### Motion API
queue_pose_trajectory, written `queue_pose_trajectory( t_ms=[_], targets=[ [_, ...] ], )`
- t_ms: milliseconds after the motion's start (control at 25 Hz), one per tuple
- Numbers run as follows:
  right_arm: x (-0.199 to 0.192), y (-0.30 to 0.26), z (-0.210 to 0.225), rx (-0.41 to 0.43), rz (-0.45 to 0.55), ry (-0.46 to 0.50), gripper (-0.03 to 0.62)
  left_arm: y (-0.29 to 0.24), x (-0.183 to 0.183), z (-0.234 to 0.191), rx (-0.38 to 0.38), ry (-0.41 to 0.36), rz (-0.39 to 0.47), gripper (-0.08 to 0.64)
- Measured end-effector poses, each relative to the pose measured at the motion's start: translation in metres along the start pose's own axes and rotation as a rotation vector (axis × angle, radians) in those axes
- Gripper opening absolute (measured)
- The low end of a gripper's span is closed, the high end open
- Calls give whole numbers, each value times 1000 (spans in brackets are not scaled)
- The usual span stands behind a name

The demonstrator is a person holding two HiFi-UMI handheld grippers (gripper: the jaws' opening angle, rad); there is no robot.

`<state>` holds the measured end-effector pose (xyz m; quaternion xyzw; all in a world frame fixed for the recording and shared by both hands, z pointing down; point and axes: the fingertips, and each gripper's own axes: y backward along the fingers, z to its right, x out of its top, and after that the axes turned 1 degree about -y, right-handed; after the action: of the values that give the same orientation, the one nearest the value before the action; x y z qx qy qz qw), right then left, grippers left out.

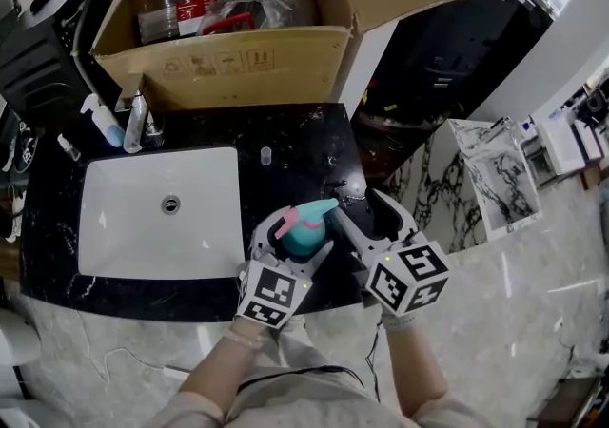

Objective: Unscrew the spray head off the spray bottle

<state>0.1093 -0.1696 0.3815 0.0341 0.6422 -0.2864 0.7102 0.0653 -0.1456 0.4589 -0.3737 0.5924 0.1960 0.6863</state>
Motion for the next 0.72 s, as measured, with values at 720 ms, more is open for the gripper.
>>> queue_pose_trajectory(
  t_ms=[720],
  targets=[
    [10, 23, -37, 169, 101, -56, 312, 1, 0, 0, 6, 7, 7, 367]
  ],
)
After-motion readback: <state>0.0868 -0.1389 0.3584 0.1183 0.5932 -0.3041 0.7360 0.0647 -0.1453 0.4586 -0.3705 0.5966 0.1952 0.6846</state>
